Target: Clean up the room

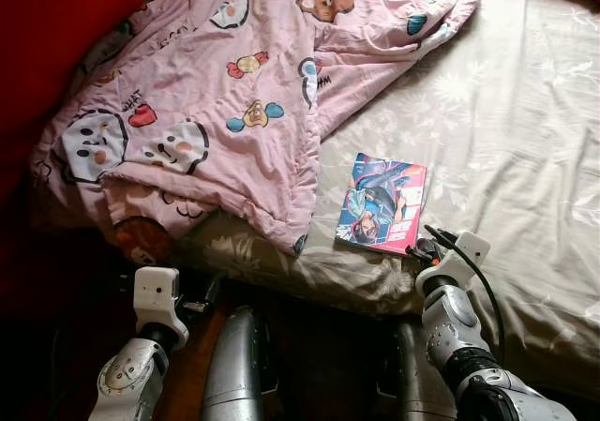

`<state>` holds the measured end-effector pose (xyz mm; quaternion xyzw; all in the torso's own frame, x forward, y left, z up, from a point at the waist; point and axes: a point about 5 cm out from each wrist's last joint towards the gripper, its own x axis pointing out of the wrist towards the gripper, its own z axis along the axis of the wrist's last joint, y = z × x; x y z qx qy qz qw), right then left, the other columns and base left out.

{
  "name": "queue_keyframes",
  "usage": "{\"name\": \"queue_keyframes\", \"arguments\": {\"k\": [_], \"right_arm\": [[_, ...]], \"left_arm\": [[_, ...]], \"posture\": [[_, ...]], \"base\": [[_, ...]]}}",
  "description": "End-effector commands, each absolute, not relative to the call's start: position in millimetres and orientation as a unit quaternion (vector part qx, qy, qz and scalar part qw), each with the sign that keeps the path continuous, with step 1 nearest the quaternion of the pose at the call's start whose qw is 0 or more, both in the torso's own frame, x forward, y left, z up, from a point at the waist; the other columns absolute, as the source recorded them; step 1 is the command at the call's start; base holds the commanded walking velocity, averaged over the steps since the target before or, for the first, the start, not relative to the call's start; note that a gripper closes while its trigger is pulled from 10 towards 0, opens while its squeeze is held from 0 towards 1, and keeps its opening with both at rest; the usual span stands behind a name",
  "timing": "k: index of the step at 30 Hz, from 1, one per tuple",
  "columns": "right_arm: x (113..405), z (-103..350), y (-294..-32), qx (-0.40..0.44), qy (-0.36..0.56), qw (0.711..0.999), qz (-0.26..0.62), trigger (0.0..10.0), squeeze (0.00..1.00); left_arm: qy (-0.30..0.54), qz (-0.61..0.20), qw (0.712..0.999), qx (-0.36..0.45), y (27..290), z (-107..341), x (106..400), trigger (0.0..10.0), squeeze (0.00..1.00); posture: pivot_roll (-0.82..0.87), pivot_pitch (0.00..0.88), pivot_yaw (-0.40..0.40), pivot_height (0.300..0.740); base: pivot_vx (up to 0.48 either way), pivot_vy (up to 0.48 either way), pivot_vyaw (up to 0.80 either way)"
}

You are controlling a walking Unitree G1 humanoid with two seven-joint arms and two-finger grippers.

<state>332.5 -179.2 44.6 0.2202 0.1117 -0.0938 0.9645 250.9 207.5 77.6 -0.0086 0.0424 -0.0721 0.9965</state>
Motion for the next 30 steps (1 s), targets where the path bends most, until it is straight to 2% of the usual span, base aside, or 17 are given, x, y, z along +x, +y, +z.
{"name": "queue_keyframes", "arguments": {"k": [1,10,19,20,21,22,30], "right_arm": [[323,31,-177,0.22,0.139,0.961,-0.093,0.0,0.0],[324,37,-182,0.194,0.119,0.97,-0.083,0.0,0.0],[328,55,-184,0.109,0.059,0.992,-0.027,0.0,0.0],[327,55,-183,0.102,0.055,0.993,-0.02,3.4,0.0],[326,55,-183,0.095,0.053,0.994,-0.014,8.0,0.0],[324,55,-182,0.086,0.051,0.995,-0.007,10.0,0.0],[296,42,-192,0.022,0.058,0.998,0.033,10.0,0.0]], "left_arm": [[0.067,-0.066,0.995,-0.005,209,65,245,10.0,0.0],[0.062,-0.059,0.996,-0.016,203,61,252,10.0,0.0],[0.056,-0.04,0.997,-0.019,209,57,258,10.0,0.0],[0.056,-0.038,0.998,-0.02,210,56,258,10.0,0.0],[0.056,-0.035,0.998,-0.02,210,55,258,10.0,0.0],[0.057,-0.03,0.998,-0.022,211,54,257,10.0,0.0],[0.059,0.035,0.997,-0.043,229,44,242,10.0,0.0]], "posture": [[0.11,0.263,0.065,0.574],[0.09,0.221,0.035,0.574],[0.07,0.168,0.011,0.574],[0.07,0.168,0.011,0.574],[0.06,0.158,0.008,0.574],[0.06,0.158,0.008,0.574],[0.03,0.119,-0.001,0.574]], "base": [[0.0,0.0,0.0],[0.0,0.0,0.0],[0.0,0.0,0.0],[0.0,0.0,0.0],[0.0,0.0,0.0],[0.0,0.0,0.0],[0.0,0.0,0.0]]}}
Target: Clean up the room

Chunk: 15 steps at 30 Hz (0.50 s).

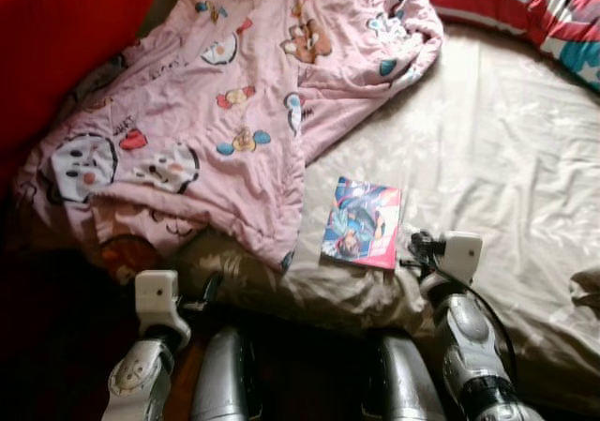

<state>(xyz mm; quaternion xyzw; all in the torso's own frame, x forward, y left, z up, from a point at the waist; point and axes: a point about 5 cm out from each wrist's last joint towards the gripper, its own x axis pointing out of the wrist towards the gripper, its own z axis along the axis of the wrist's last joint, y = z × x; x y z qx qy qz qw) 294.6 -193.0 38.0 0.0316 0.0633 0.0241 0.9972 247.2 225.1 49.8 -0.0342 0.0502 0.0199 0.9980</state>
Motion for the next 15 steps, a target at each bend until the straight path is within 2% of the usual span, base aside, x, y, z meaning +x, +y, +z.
{"name": "queue_keyframes", "arguments": {"k": [1,6,12,15], "right_arm": [[292,39,-194,0.033,0.061,0.997,0.034,10.0,0.0],[287,34,-197,0.036,0.075,0.996,0.033,10.0,0.0],[285,29,-212,0.067,0.085,0.993,-0.048,10.0,0.0],[279,20,-209,0.078,0.102,0.99,-0.051,10.0,0.0]], "left_arm": [[0.058,0.041,0.997,-0.042,231,43,241,10.0,0.0],[0.061,0.045,0.996,-0.042,233,42,244,10.0,0.0],[0.057,0.048,0.996,-0.041,236,43,253,10.0,0.0],[0.067,0.039,0.996,-0.037,236,39,252,10.0,0.0]], "posture": [[0.02,0.114,0.0,0.574],[0.02,0.1,0.0,0.574],[0.03,0.103,0.01,0.574],[0.03,0.101,0.017,0.587]], "base": [[0.0,0.0,0.0],[0.0,0.0,0.0],[0.0,0.0,0.0],[0.0,0.0,0.0]]}}
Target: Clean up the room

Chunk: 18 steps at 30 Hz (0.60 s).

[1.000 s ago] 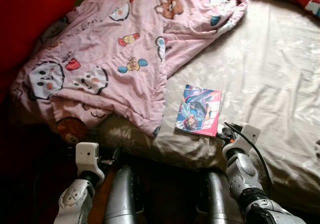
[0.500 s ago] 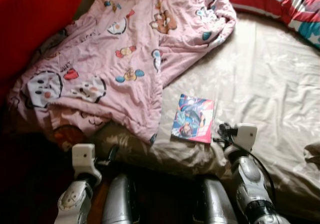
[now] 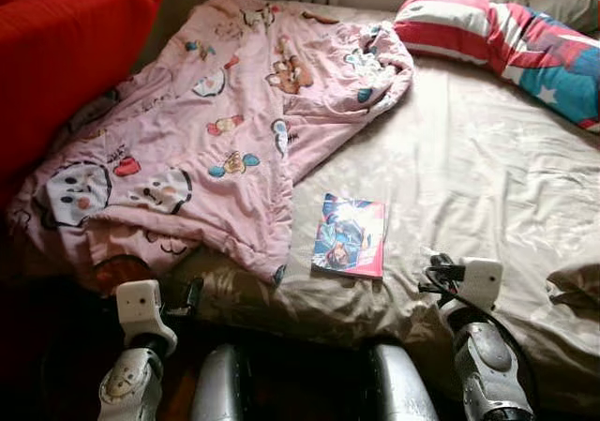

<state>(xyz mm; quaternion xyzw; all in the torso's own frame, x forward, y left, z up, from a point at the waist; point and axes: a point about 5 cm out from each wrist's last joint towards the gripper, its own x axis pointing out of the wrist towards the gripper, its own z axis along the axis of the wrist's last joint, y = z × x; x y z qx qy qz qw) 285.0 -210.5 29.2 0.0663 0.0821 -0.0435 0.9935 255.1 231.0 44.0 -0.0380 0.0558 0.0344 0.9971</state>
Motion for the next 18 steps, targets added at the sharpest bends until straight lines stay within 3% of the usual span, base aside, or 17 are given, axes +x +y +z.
{"name": "queue_keyframes", "arguments": {"k": [1,12,18], "right_arm": [[278,18,-209,0.075,0.108,0.99,-0.051,10.0,0.0],[267,-5,-207,0.065,0.169,0.982,-0.056,10.0,0.0],[273,0,-204,0.065,0.153,0.985,-0.055,10.0,0.0]], "left_arm": [[0.069,0.04,0.996,-0.036,236,38,251,10.0,0.0],[0.097,0.052,0.994,-0.029,252,26,248,10.0,0.0],[0.13,0.064,0.989,-0.018,265,15,241,10.0,0.0]], "posture": [[0.03,0.097,0.02,0.592],[0.07,0.076,0.031,0.667],[0.07,0.054,0.044,0.697]], "base": [[0.0,0.0,0.0],[0.0,0.0,0.0],[0.0,0.0,0.0]]}}
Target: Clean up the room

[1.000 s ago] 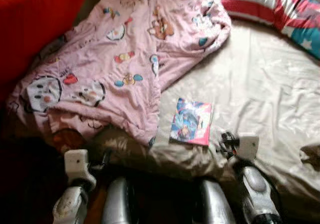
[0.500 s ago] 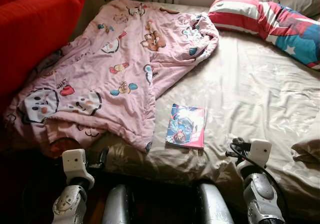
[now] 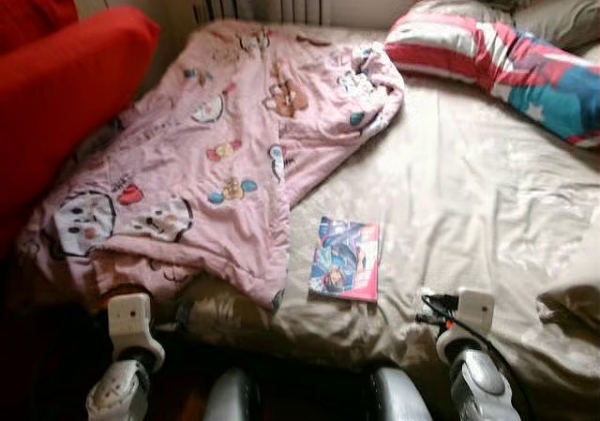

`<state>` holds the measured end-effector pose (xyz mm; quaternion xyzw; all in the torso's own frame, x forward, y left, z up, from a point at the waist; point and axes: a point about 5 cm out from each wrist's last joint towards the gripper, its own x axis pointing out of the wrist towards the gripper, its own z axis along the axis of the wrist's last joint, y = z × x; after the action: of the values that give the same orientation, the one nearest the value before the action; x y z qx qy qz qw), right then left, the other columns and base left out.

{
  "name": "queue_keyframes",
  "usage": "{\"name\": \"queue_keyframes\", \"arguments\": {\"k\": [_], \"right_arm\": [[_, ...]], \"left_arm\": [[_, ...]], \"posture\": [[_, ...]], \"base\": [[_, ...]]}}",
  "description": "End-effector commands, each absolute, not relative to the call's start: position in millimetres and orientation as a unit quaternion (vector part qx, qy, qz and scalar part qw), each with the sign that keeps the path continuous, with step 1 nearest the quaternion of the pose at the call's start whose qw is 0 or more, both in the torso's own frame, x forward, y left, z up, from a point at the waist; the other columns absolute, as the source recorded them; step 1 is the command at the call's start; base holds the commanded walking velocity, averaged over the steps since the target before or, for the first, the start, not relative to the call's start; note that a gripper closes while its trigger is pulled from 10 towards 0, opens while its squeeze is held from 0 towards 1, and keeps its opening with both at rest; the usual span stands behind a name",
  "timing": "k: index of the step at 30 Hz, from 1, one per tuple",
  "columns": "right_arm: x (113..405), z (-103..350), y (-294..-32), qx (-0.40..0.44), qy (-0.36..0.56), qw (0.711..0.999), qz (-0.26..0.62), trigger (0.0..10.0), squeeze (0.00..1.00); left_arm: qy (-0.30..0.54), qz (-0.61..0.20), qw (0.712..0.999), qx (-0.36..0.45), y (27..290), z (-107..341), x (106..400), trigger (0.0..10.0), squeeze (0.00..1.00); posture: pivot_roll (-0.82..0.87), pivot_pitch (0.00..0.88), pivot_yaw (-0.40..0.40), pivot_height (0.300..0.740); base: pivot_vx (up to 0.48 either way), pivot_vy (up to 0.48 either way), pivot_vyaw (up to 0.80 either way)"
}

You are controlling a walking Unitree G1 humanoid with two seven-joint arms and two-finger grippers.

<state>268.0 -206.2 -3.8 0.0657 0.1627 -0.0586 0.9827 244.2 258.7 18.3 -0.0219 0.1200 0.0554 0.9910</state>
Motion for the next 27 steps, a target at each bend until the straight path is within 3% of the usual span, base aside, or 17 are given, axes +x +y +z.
{"name": "queue_keyframes", "arguments": {"k": [1,7,18,27], "right_arm": [[274,1,-203,0.065,0.15,0.985,-0.054,10.0,0.0],[275,0,-199,0.074,0.145,0.985,-0.065,10.0,0.0],[257,-20,-201,0.067,0.2,0.974,-0.078,10.0,0.0],[237,-41,-205,0.041,0.274,0.957,-0.083,10.0,0.0]], "left_arm": [[0.134,0.066,0.989,-0.018,267,13,240,10.0,0.0],[0.165,0.065,0.984,-0.009,275,4,236,10.0,0.0],[0.219,0.074,0.972,-0.034,274,-15,230,10.0,0.0],[0.267,0.095,0.957,-0.067,270,-30,222,10.0,0.0]], "posture": [[0.07,0.048,0.05,0.702],[0.07,0.033,0.073,0.74],[0.05,0.025,0.071,0.74],[0.04,0.031,0.009,0.74]], "base": [[0.0,0.0,0.0],[0.0,0.0,0.0],[0.0,0.0,0.0],[0.0,0.0,0.0]]}}
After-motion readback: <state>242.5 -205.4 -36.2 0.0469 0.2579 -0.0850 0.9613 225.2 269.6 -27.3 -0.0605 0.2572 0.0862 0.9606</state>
